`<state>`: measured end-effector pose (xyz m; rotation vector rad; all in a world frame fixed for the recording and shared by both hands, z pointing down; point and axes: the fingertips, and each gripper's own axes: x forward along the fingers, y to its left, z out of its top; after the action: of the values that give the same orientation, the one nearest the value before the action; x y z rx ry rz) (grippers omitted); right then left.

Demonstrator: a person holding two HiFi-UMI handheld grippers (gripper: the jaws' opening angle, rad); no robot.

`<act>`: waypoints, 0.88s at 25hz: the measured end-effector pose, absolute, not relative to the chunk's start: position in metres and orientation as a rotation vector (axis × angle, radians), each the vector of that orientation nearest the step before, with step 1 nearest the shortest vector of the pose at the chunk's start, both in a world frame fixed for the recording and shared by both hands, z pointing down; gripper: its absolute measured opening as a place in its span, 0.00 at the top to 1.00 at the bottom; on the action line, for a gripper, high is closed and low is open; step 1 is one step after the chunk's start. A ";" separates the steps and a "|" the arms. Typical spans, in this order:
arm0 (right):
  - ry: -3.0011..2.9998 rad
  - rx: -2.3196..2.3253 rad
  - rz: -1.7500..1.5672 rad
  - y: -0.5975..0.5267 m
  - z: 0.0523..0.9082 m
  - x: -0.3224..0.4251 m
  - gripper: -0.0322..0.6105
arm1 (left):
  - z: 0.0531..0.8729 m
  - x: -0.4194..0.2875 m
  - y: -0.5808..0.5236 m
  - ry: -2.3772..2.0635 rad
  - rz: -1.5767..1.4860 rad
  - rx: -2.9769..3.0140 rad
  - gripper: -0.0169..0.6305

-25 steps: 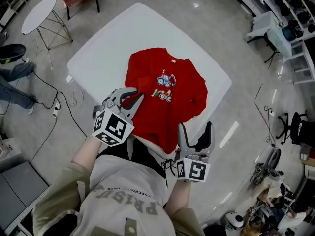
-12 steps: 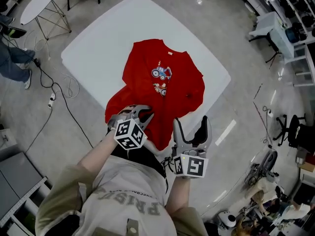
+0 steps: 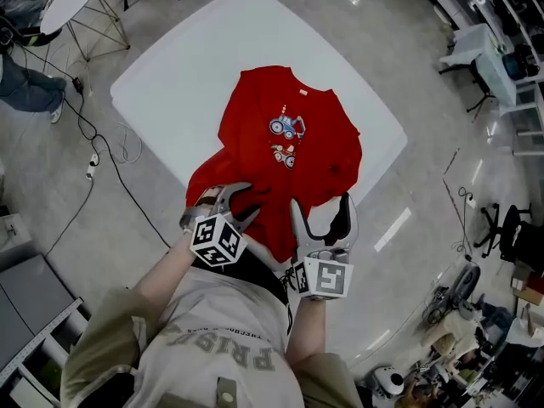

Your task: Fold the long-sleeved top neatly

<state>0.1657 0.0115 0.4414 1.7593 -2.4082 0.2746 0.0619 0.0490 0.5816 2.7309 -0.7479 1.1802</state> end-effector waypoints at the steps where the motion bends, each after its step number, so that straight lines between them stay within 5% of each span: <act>1: -2.414 1.732 0.268 0.012 0.444 0.161 0.29 | 0.577 0.042 0.046 -0.824 1.146 2.679 0.64; 7: -2.448 1.537 0.334 0.038 0.487 0.122 0.29 | 0.619 -0.097 0.027 -1.102 1.067 2.114 0.61; 12: -2.385 1.465 0.417 0.069 0.528 0.099 0.29 | 0.638 -0.117 0.029 -1.056 1.112 2.020 0.58; 14: -2.349 1.512 0.460 0.076 0.538 0.098 0.29 | 0.636 -0.119 0.025 -1.050 1.148 2.055 0.64; 16: -2.318 1.553 0.481 0.076 0.541 0.093 0.29 | 0.631 -0.123 0.016 -1.083 1.195 2.116 0.85; 22: -2.246 1.630 0.504 0.084 0.552 0.073 0.29 | 0.625 -0.143 -0.019 -1.018 1.281 2.211 0.91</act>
<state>0.0733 0.0842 0.5516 1.6296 -2.2459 0.5042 -0.1431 -0.0189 0.6249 2.2109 -1.0183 1.2809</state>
